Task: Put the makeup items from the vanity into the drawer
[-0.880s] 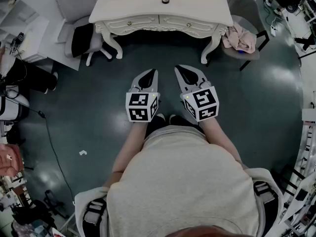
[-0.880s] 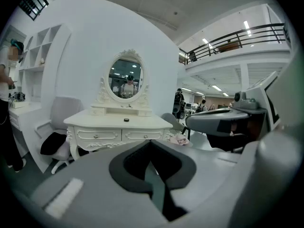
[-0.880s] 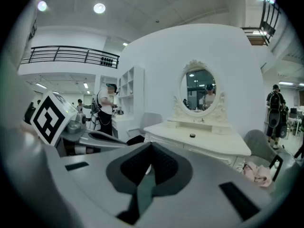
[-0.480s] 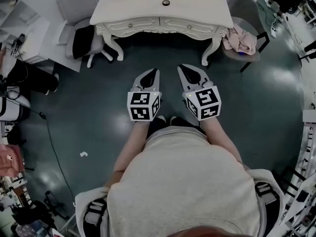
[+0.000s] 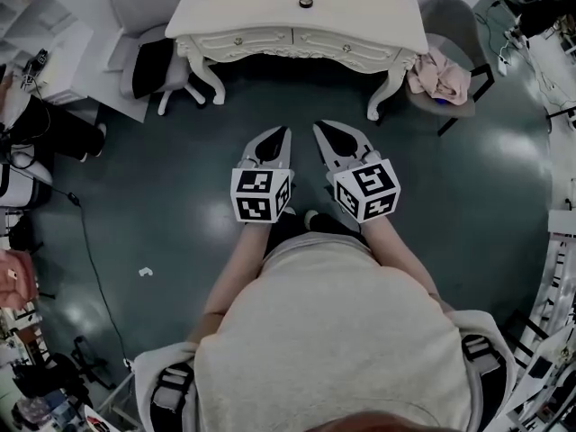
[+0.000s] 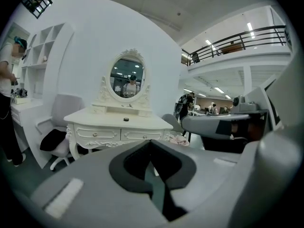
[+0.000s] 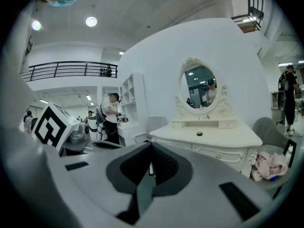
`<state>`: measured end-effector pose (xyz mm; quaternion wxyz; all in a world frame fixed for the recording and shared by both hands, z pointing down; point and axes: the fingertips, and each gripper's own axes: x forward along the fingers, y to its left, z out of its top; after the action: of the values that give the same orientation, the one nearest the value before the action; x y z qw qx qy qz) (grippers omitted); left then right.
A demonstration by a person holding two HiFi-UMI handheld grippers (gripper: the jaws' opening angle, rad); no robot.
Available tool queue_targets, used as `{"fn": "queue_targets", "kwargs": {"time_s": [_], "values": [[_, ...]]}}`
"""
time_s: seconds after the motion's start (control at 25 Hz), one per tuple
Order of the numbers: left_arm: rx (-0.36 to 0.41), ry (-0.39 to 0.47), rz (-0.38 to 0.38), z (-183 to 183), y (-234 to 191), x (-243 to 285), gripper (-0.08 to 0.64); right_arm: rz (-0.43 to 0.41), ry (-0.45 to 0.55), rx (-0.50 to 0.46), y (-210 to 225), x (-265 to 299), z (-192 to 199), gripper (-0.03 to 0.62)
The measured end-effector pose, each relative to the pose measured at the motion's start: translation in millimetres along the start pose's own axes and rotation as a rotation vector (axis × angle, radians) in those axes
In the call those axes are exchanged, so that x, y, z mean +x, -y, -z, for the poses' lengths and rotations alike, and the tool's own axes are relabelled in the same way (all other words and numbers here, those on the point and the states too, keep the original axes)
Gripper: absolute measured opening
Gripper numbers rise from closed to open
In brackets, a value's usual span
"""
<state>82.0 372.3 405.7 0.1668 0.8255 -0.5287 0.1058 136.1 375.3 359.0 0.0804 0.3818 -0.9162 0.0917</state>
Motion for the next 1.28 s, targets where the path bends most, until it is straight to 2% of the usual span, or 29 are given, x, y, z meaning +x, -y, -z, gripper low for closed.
{"fn": "queue_targets", "kwargs": {"time_s": [0.24,0.4,0.6,0.84,1.28], "values": [[-0.047,-0.007,-0.021,12.6,4.5,1.1,0.009,-0.020,-0.019,0.015,-0.5,-10.3,15.9,0.008],[-0.042,0.007,-0.027,8.5,1.3,8.0,0.009,-0.008,-0.019,0.019,10.9,-6.1,20.9,0.008],[-0.037,0.028,0.006,-5.3,-11.0,32.4,0.009,0.010,-0.018,0.046,31.7,15.5,22.3,0.008],[0.006,0.023,0.059,-26.7,-41.1,86.1,0.009,0.084,-0.014,0.054,81.1,68.5,15.3,0.008],[0.043,0.040,0.149,-107.8,-145.5,171.8,0.009,0.136,0.045,0.074,138.0,202.9,-44.1,0.008]]}}
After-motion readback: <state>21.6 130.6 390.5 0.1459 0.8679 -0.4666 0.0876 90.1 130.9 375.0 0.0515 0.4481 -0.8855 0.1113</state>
